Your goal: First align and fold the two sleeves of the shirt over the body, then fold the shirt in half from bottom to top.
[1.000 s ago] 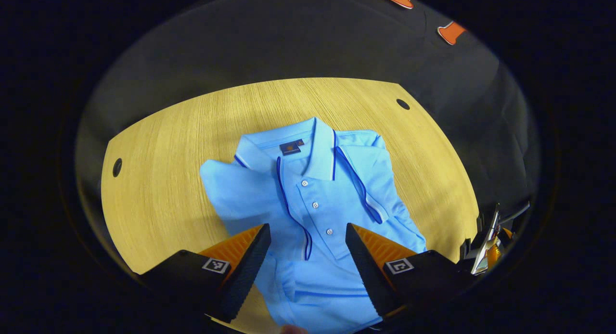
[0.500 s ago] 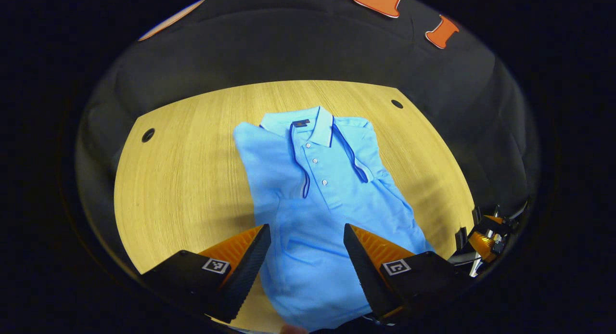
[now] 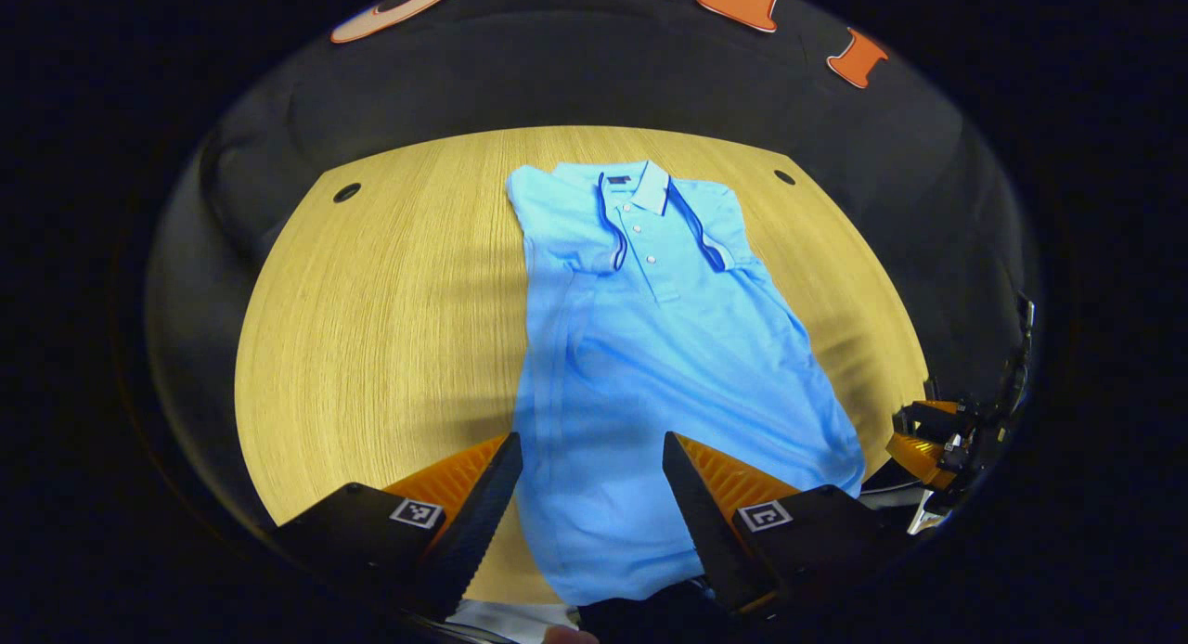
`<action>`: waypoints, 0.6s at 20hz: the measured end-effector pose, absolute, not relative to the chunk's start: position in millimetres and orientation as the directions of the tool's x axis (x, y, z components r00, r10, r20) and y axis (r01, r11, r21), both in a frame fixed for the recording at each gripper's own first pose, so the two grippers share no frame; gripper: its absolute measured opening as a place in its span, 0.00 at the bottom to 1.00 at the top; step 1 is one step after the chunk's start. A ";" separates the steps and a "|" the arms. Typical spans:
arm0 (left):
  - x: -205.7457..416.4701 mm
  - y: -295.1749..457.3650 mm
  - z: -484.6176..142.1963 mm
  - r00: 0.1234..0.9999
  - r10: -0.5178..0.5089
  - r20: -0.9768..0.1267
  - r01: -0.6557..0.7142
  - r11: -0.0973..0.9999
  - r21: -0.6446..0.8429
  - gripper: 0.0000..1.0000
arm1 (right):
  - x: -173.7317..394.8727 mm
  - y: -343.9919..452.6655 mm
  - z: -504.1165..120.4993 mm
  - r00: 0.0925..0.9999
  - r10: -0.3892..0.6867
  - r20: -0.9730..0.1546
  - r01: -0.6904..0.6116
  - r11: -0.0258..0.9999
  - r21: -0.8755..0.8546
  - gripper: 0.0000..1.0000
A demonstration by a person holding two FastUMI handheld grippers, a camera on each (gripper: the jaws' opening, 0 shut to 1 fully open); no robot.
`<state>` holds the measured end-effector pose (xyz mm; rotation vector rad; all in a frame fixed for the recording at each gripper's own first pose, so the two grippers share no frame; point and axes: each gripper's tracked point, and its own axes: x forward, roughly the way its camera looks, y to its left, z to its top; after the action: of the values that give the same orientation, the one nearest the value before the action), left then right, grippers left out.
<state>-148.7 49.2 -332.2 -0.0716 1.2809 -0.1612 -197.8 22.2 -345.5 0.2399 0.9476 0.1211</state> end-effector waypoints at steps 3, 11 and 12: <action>-186.3 60.3 -340.9 0.240 -0.125 -0.963 0.066 0.991 -0.112 1.00 | -214.6 32.3 -359.9 0.537 0.232 -0.811 -0.014 0.964 0.266 0.98; -262.8 66.9 -363.2 0.154 -0.073 -0.985 0.045 0.997 -0.067 1.00 | -248.3 48.7 -384.1 0.469 0.235 -0.851 -0.041 0.969 0.245 0.98; -269.6 66.9 -365.9 0.150 -0.066 -0.986 0.046 0.997 -0.060 1.00 | -251.2 51.5 -387.1 0.460 0.238 -0.855 -0.041 0.968 0.247 0.98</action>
<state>-269.6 66.9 -365.9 -0.0167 1.4178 -0.0802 -251.2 51.5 -387.1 0.2019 1.0809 0.1728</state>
